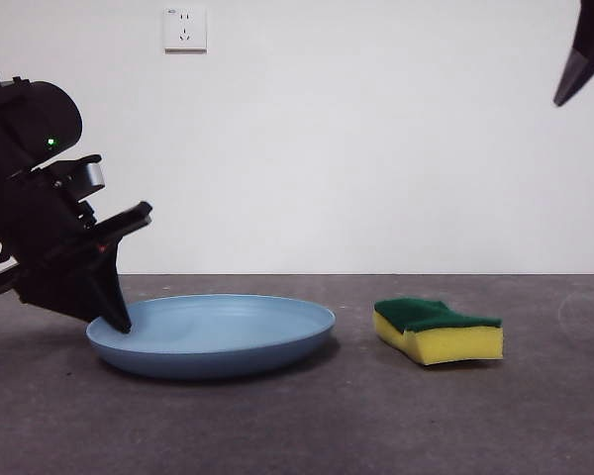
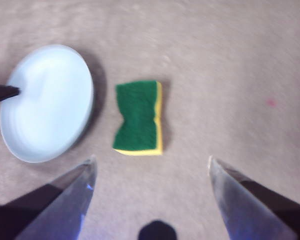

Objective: Pick up the plate,pick up the cloth,clean the plate with the cloth

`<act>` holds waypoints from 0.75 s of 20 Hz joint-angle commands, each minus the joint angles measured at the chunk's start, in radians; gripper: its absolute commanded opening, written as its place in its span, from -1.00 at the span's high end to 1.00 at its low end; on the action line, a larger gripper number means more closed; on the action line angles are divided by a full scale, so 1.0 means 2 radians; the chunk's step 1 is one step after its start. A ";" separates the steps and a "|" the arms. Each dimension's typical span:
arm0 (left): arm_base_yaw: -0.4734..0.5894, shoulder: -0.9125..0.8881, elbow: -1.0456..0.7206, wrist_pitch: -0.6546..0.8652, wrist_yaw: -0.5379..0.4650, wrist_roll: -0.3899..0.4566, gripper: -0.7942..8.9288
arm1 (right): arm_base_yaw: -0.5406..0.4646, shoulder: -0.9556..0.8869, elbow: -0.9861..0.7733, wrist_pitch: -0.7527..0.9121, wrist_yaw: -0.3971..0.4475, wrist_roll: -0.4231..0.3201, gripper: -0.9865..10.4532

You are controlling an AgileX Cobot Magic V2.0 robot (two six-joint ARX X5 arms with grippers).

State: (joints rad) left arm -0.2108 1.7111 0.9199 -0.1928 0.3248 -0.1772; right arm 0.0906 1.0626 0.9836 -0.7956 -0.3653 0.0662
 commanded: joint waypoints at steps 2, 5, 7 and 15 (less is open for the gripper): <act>-0.002 -0.015 0.023 -0.035 -0.003 0.011 0.85 | 0.038 0.014 0.002 0.026 0.001 0.003 0.17; -0.002 -0.061 0.035 -0.060 -0.003 0.022 0.85 | 0.080 0.049 0.002 0.058 0.015 0.002 0.18; -0.002 -0.105 0.035 -0.074 -0.005 0.024 0.85 | 0.113 0.084 0.009 0.072 0.058 -0.008 0.18; -0.002 -0.269 0.035 -0.168 -0.005 0.028 0.85 | 0.179 0.256 0.073 0.100 0.150 -0.042 0.30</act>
State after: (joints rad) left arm -0.2108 1.1702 0.9894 -0.5327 0.3134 -0.1333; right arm 0.4458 1.5677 1.1297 -0.5941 -0.0673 -0.0051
